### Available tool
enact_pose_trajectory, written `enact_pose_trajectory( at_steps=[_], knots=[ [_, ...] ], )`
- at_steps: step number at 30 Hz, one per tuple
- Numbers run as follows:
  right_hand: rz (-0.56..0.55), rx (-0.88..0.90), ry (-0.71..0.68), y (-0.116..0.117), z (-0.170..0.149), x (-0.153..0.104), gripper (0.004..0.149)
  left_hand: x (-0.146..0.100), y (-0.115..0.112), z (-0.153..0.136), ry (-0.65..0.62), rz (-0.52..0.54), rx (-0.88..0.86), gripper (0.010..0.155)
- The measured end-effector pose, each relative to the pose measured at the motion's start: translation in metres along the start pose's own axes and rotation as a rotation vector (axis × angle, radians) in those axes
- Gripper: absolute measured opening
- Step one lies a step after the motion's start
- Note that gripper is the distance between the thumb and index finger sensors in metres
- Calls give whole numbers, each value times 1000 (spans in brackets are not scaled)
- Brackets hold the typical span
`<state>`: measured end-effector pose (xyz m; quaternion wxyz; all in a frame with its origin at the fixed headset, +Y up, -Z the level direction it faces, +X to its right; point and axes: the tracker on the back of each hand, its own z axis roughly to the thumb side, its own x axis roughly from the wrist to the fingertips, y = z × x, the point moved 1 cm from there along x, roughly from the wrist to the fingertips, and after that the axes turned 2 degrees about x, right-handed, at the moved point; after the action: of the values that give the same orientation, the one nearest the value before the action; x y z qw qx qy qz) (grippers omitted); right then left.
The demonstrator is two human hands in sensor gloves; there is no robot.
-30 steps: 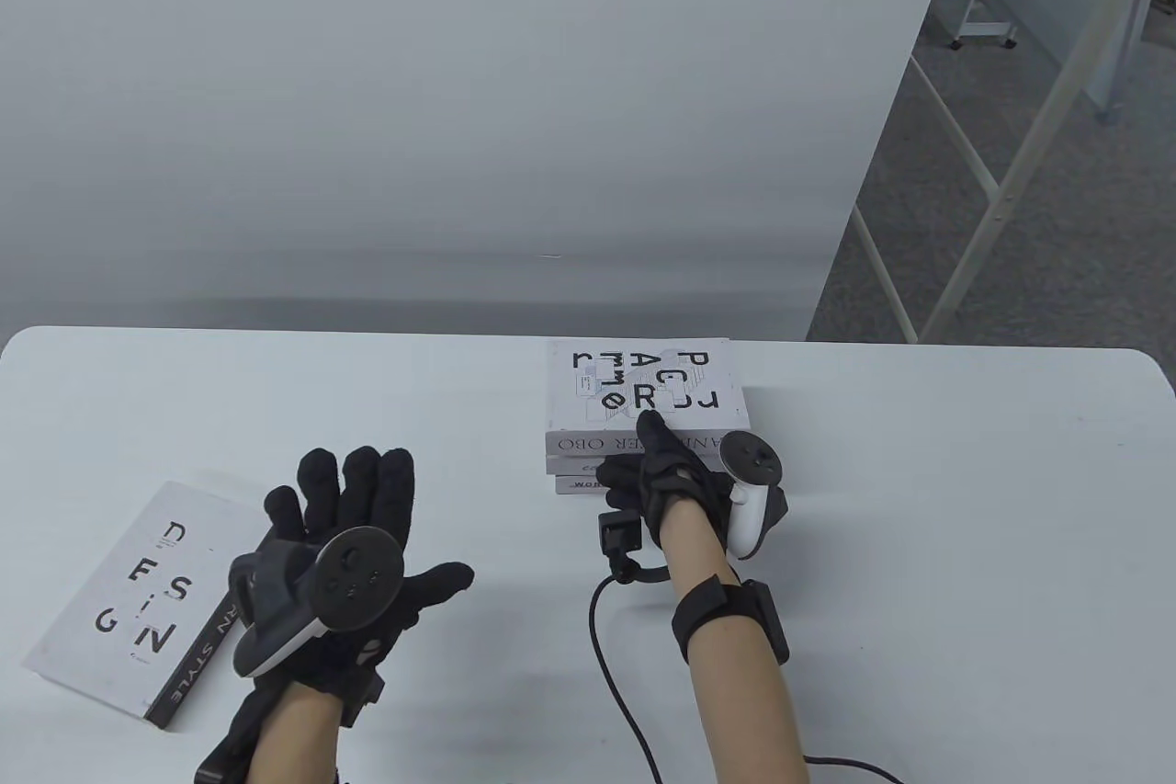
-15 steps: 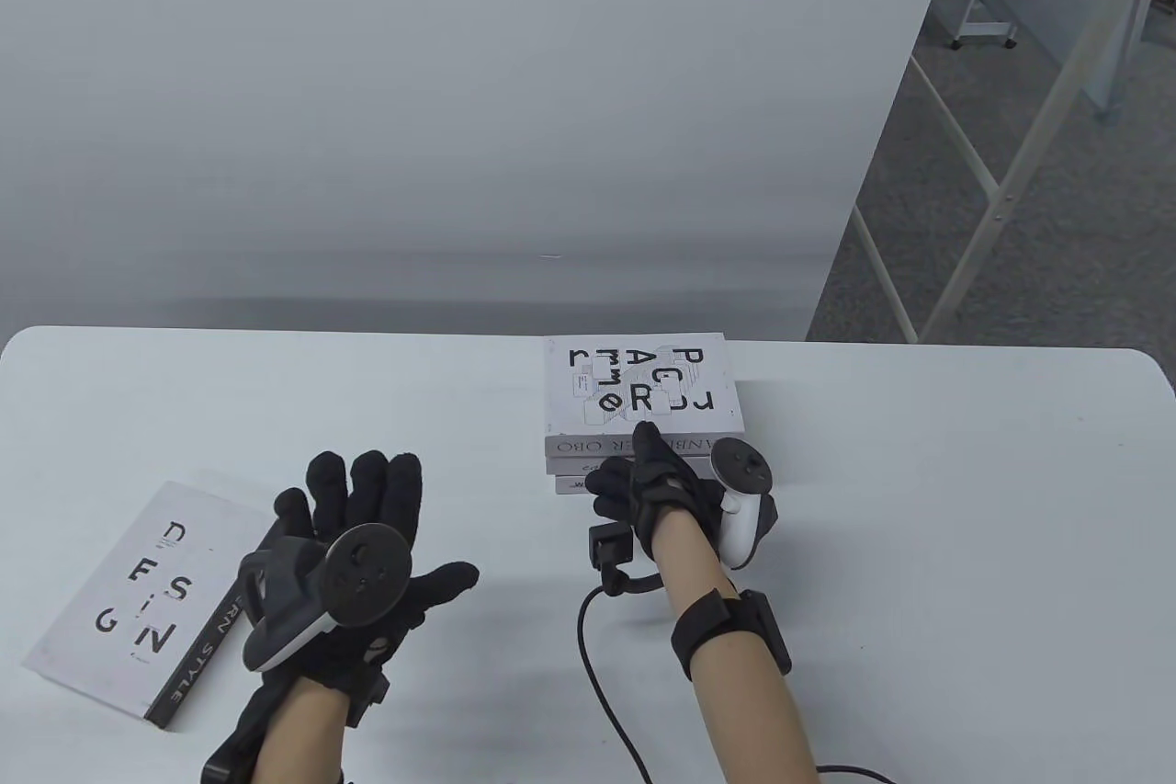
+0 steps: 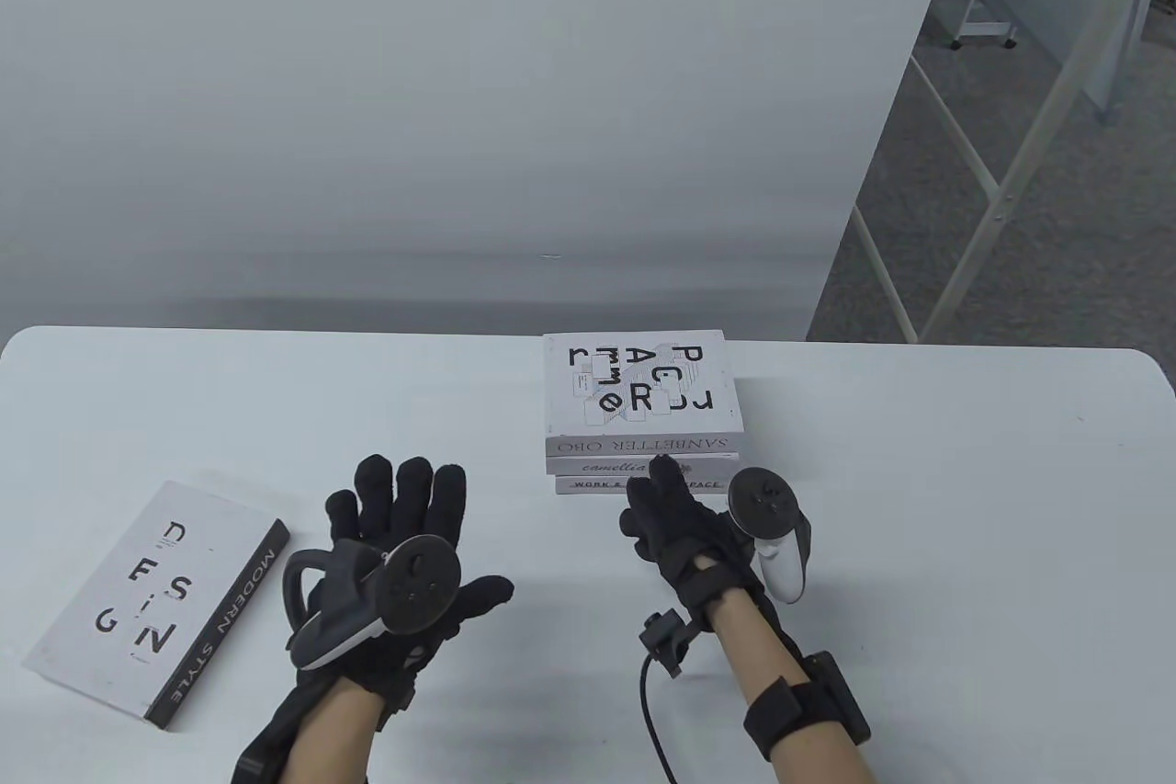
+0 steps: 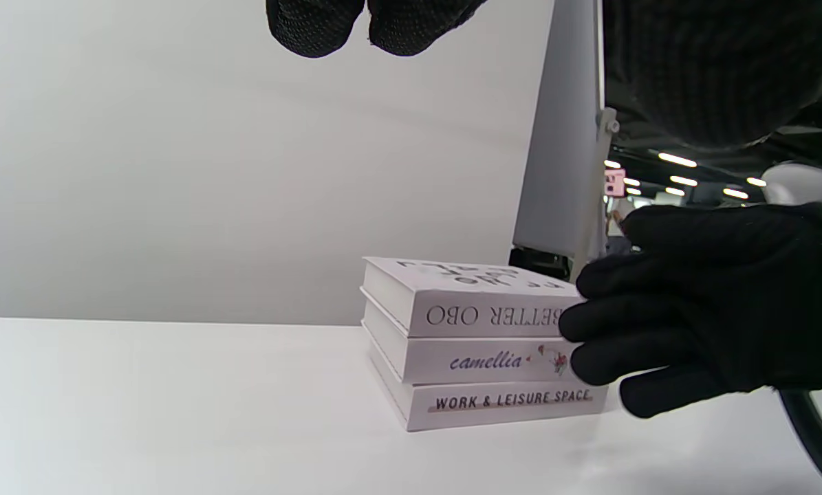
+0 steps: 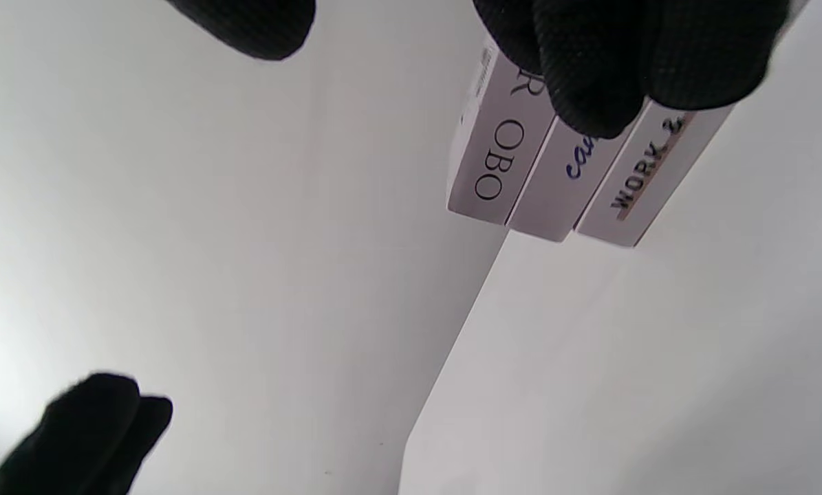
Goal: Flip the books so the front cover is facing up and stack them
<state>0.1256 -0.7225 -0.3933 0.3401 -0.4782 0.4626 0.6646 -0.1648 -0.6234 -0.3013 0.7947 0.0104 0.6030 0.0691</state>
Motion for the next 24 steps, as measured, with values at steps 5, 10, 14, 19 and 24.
enact_pose_trajectory(
  at_steps=[5,10,14,19,24],
  knots=[
    [52,-354,-127,-11,15,-36,82,6,-13,16,-36,-17,57,104],
    [50,-607,-187,-21,21,-65,84,11,-30,28,-83,-42,78,107],
    [57,-779,-183,-30,17,-85,86,18,-51,36,-110,-99,105,108],
    [41,-963,-134,-45,10,-103,87,26,-88,39,-117,-212,147,109],
    [-10,-1074,-131,-53,14,-113,88,28,-99,45,-143,-243,193,109]
  ],
)
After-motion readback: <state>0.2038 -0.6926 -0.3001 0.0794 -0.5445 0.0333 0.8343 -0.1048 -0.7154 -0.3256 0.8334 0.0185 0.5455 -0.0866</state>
